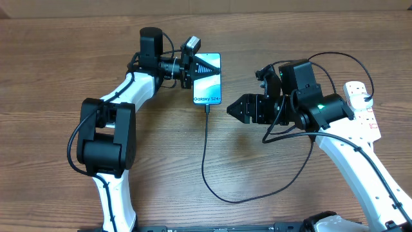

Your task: Plug charger to phone and switch on socket

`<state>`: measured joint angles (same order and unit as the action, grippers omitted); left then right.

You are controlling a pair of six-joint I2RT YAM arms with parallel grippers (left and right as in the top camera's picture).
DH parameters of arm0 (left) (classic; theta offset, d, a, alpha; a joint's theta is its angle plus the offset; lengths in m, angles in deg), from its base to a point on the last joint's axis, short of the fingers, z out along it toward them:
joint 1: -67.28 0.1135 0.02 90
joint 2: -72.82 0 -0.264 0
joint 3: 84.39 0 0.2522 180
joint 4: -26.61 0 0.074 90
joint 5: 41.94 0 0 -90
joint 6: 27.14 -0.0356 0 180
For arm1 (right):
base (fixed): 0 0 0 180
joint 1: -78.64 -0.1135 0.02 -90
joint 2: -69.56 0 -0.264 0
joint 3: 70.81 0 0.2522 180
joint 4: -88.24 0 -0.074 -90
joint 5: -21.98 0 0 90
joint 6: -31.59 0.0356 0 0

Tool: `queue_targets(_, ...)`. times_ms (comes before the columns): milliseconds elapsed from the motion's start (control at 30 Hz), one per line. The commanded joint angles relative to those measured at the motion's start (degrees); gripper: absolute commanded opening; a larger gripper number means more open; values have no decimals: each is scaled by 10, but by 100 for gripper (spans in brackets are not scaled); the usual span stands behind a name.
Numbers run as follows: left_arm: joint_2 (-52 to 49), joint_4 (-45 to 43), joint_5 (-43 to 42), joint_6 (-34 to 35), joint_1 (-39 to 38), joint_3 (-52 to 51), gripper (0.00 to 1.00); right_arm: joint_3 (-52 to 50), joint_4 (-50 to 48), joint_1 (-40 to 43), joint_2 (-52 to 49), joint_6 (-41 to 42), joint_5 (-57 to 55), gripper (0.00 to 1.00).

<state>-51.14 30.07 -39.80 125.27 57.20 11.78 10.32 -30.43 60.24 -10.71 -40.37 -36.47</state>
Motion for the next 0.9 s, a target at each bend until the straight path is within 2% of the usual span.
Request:
queue_targets(0,15,-2,-11,-7,3,0,4,-7,-3,1,-2,2,12,72)
queue_targets(133,15,-2,-11,-7,3,0,4,-7,-3,1,-2,2,31,77)
queue_targets(400,15,-3,-11,-7,3,0,4,-32,-8,-8,-2,2,82,79)
queue_targets(600,15,-3,-17,-26,3,0,4,-91,-91,-15,-3,2,192,79)
queue_targets(733,15,-3,-28,-38,3,0,4,-109,-140,-15,-8,5,207,79)
queue_targets(867,15,-3,-28,-37,-5,0,4,-109,-196,-15,-25,50,223,76)
